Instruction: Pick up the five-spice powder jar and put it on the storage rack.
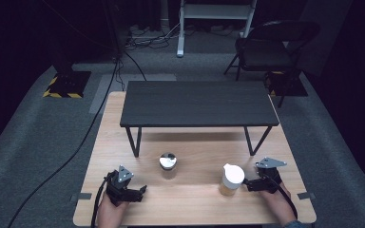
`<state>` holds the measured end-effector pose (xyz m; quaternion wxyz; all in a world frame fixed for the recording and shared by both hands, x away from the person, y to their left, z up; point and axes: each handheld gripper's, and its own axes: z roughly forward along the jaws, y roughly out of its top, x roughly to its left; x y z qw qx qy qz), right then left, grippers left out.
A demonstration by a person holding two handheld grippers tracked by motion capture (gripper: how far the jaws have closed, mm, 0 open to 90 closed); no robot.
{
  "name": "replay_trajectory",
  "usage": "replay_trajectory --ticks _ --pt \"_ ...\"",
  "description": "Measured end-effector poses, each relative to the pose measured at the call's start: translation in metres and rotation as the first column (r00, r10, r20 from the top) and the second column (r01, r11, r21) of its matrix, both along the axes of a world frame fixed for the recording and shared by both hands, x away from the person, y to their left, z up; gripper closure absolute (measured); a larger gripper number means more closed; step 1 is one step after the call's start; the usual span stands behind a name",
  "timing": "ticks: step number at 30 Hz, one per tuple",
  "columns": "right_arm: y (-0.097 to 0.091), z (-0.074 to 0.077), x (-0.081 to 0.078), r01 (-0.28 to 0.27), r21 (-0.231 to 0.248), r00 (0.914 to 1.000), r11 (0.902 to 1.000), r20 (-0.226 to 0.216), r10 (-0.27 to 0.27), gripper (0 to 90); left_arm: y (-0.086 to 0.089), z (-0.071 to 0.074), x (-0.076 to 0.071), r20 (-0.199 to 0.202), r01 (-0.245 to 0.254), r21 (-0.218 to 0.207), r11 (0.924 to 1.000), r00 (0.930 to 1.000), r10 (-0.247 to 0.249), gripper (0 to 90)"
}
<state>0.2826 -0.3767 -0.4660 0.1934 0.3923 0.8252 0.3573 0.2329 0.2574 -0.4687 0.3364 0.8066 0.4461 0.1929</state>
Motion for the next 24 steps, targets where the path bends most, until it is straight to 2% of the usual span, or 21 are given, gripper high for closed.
replay_trajectory --ticks 24 --pt "-0.0024 0.0000 0.0004 -0.003 0.000 1.0000 1.0000 0.000 0.003 3.3 -0.0045 -0.0004 -0.0030 0.001 -0.032 -0.003 0.9995 0.9995 0.032 0.1"
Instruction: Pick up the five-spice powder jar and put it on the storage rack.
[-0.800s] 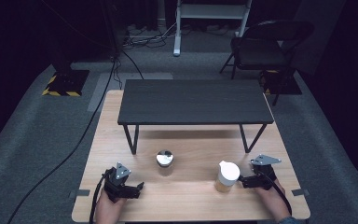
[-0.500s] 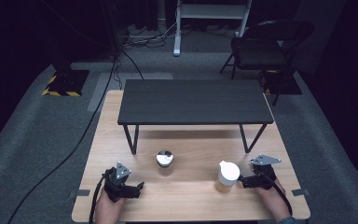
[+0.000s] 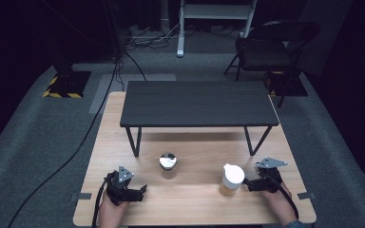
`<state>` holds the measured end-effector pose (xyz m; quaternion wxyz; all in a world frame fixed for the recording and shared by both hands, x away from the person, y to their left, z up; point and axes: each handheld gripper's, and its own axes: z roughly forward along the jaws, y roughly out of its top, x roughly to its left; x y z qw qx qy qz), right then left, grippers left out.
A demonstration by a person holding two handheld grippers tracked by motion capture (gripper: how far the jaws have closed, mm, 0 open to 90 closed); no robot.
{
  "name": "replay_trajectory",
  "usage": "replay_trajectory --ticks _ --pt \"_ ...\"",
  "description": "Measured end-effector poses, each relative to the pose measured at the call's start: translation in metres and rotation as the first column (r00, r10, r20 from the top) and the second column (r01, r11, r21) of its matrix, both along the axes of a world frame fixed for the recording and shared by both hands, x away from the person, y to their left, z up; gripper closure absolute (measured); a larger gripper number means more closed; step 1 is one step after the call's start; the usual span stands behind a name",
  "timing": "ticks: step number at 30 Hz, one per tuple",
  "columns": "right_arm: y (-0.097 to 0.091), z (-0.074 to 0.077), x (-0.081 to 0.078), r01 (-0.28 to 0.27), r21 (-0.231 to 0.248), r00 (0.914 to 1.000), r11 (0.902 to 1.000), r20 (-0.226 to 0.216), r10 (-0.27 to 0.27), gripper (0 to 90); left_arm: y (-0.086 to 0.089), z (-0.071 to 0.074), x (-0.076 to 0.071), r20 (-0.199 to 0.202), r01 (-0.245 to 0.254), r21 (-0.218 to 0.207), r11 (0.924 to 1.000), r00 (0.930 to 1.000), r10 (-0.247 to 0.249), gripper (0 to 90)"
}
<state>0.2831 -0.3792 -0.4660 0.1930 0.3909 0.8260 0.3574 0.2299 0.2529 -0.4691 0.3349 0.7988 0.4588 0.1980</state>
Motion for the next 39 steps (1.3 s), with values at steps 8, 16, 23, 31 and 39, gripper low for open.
replay_trajectory --ticks 8,16,23,31,39 --pt "0.000 0.000 0.000 0.000 0.000 1.0000 1.0000 0.000 0.000 3.3 0.000 0.000 0.000 0.000 0.000 0.000 1.0000 1.0000 0.000 0.1" --pt "0.000 0.000 0.000 0.000 -0.001 1.0000 1.0000 0.000 0.000 3.3 0.000 0.000 0.000 0.000 0.000 0.000 1.0000 1.0000 0.000 0.1" --pt "0.000 0.000 0.000 0.001 -0.001 1.0000 1.0000 0.000 -0.001 3.2 -0.001 0.000 -0.001 -0.001 -0.008 -0.007 0.9999 1.0000 0.008 0.3" --pt "0.000 0.000 0.000 0.000 -0.001 1.0000 1.0000 0.000 0.000 3.2 0.009 -0.004 -0.010 0.080 0.015 -0.096 0.9953 0.9968 -0.007 4.6" --pt "0.000 0.000 0.000 0.000 -0.001 1.0000 1.0000 0.000 0.000 3.2 0.016 -0.006 -0.038 0.308 0.091 -0.180 0.9795 0.9510 -0.032 3.5"
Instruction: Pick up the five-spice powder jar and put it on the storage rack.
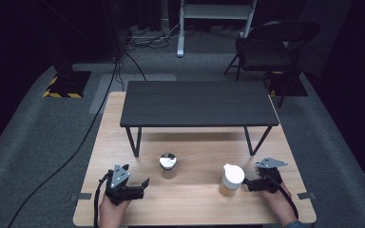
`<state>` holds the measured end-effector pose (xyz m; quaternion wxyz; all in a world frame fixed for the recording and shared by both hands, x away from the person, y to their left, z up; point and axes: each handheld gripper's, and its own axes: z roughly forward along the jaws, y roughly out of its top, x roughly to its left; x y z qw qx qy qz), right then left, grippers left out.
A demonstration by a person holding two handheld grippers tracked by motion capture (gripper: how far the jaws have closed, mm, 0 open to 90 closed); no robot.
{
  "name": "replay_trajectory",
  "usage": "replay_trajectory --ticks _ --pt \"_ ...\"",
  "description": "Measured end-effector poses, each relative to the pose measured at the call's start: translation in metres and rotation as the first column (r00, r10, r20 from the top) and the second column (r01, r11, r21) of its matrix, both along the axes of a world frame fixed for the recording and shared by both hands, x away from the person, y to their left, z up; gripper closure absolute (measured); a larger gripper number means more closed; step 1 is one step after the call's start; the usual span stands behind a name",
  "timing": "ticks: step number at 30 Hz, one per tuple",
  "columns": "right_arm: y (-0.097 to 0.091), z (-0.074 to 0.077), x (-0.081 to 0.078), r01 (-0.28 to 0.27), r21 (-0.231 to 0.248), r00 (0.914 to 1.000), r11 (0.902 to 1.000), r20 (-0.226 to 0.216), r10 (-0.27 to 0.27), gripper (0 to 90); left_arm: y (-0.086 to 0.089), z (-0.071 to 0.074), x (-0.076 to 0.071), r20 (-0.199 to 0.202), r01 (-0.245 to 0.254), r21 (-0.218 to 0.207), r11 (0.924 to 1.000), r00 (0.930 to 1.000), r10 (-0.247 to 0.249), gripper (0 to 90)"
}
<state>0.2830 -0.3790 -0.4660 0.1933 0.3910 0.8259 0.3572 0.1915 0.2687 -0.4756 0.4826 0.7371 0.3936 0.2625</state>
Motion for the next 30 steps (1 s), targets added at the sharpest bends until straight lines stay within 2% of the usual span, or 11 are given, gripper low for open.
replay_trajectory --ticks 4,6,8,14,30 --pt "0.000 0.000 0.000 0.000 0.000 1.0000 1.0000 0.000 0.000 3.2 0.002 -0.001 -0.011 0.101 0.026 -0.039 0.9989 0.9947 -0.022 3.2" --pt "0.000 0.000 0.000 0.000 0.000 1.0000 1.0000 0.000 0.000 3.2 0.002 -0.001 -0.015 0.140 0.040 -0.063 0.9972 0.9897 -0.031 3.2" --pt "0.000 0.000 0.000 0.000 0.000 1.0000 1.0000 0.000 0.000 3.2 0.002 0.000 -0.018 0.159 0.046 -0.072 0.9963 0.9867 -0.034 3.2" --pt "0.000 0.000 0.000 0.000 0.000 1.0000 1.0000 0.000 0.000 3.2 0.002 0.000 -0.017 0.155 0.062 -0.075 0.9952 0.9867 -0.050 3.2" --pt "0.000 0.000 0.000 0.000 0.000 1.0000 1.0000 0.000 0.000 3.2 0.004 -0.002 -0.016 0.144 0.054 -0.091 0.9944 0.9888 -0.041 2.8"
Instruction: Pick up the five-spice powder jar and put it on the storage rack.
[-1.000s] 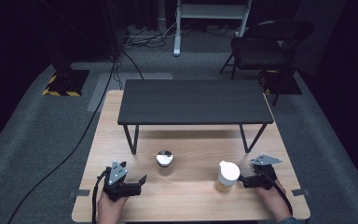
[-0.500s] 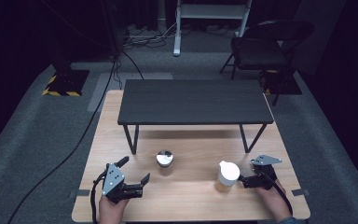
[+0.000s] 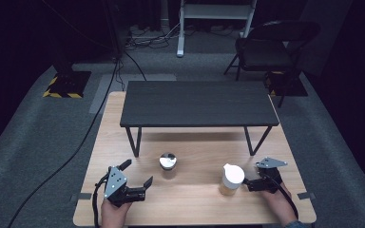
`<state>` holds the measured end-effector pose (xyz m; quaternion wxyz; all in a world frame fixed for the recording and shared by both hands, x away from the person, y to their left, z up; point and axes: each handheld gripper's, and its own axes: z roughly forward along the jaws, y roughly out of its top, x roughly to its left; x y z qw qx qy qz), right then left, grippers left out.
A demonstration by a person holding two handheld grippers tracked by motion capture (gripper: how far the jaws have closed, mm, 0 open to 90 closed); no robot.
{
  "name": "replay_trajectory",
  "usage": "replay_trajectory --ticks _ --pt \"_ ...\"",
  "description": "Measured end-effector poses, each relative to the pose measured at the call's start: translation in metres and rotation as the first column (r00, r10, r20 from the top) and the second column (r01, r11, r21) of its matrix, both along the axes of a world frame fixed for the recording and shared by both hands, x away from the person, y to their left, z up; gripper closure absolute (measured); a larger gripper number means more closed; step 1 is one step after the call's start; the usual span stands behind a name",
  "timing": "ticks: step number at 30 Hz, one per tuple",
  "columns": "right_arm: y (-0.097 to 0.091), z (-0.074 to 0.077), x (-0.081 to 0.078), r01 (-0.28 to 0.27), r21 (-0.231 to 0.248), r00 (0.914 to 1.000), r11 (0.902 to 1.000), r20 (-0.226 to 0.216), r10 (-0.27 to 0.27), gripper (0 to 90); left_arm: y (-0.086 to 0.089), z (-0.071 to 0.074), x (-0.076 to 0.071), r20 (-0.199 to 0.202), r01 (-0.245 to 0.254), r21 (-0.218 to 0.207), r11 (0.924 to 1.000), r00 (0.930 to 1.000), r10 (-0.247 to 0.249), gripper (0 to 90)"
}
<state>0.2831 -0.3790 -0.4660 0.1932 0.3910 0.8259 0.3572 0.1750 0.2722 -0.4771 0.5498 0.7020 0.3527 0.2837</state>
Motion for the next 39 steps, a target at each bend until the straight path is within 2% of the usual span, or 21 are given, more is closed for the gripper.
replay_trajectory --ticks 10,15,19,22,28,31,36,39 --pt "0.001 0.000 0.000 0.003 -0.002 1.0000 1.0000 -0.001 -0.003 2.1 0.003 -0.001 0.004 -0.001 0.021 -0.022 0.9996 0.9998 -0.021 2.5" --pt "0.002 0.000 0.002 0.003 -0.003 1.0000 1.0000 -0.004 -0.003 1.4 0.000 0.001 0.012 -0.016 0.039 -0.030 0.9988 0.9991 -0.039 2.5" --pt "0.002 0.000 0.002 0.002 -0.002 1.0000 1.0000 -0.005 -0.002 1.3 -0.011 0.002 0.019 -0.022 0.052 -0.030 0.9982 0.9984 -0.052 2.6" --pt "0.002 0.000 0.003 0.001 -0.002 1.0000 1.0000 -0.005 -0.001 1.3 -0.022 0.004 0.023 -0.009 0.067 -0.022 0.9975 0.9977 -0.067 2.5" --pt "0.002 0.000 0.003 0.001 -0.003 1.0000 1.0000 -0.005 -0.001 1.2 -0.044 0.003 0.037 -0.009 0.084 -0.059 0.9948 0.9964 -0.084 3.0" --pt "0.002 0.001 0.003 0.001 -0.003 1.0000 1.0000 -0.005 -0.001 1.2 -0.056 0.004 0.046 -0.004 0.089 -0.058 0.9943 0.9960 -0.089 3.6" --pt "0.002 0.001 0.003 0.001 -0.003 1.0000 1.0000 -0.005 -0.001 1.2 -0.064 0.001 0.057 -0.006 0.083 -0.076 0.9937 0.9965 -0.084 3.7" --pt "0.002 0.001 0.003 0.001 -0.003 1.0000 1.0000 -0.005 -0.001 1.2 -0.067 -0.001 0.061 -0.009 0.074 -0.050 0.9960 0.9972 -0.074 3.7"
